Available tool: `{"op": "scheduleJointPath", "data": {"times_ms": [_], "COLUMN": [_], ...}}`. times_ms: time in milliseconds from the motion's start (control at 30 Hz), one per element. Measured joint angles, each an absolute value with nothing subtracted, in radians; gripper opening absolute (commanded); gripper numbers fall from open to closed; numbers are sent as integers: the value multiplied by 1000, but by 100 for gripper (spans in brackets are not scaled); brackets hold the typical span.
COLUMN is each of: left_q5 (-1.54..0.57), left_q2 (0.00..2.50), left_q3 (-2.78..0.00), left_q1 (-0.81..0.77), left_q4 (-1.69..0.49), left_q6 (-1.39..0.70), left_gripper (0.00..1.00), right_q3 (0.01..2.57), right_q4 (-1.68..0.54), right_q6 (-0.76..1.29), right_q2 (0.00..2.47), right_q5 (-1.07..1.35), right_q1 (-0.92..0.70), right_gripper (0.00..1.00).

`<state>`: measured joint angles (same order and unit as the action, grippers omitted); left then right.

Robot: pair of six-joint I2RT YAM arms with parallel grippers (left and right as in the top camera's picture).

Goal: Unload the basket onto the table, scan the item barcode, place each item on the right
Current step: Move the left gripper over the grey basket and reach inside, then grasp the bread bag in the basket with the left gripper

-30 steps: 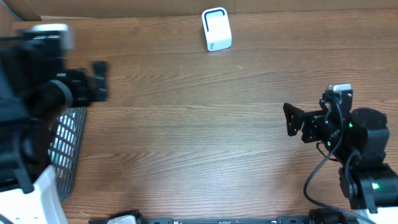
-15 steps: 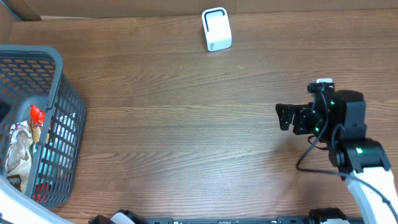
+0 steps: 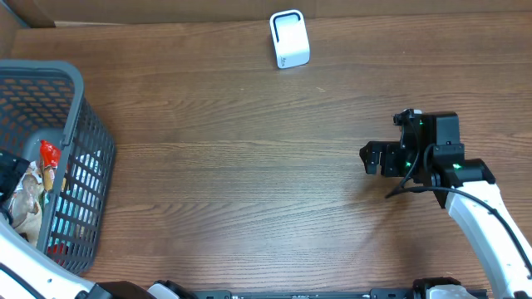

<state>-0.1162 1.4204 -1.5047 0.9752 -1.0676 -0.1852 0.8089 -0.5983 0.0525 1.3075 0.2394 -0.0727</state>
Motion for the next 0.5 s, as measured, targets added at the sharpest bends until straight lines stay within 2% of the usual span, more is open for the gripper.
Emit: {"op": "scheduleJointPath", "data": {"times_ms": [200,367,500], "left_q5": [-117,-117,-117], "left_q2": [1444,1529,1613], "left_q3": [-1399,-1369,-1362], "left_q1": [963,962,962], "left_q4": [-945,-900,-854], "left_q6": [-17,115,193], "left_gripper": [91,80,85], "right_q3": [809,809,809], "right_q4": [-599,-598,-598], "right_q6": [52,52,52], "right_q2": [1338,1338,1338], "right_q5": [240,240,240], "right_q1": [-73,-73,-73], "right_gripper": [100,100,100]}}
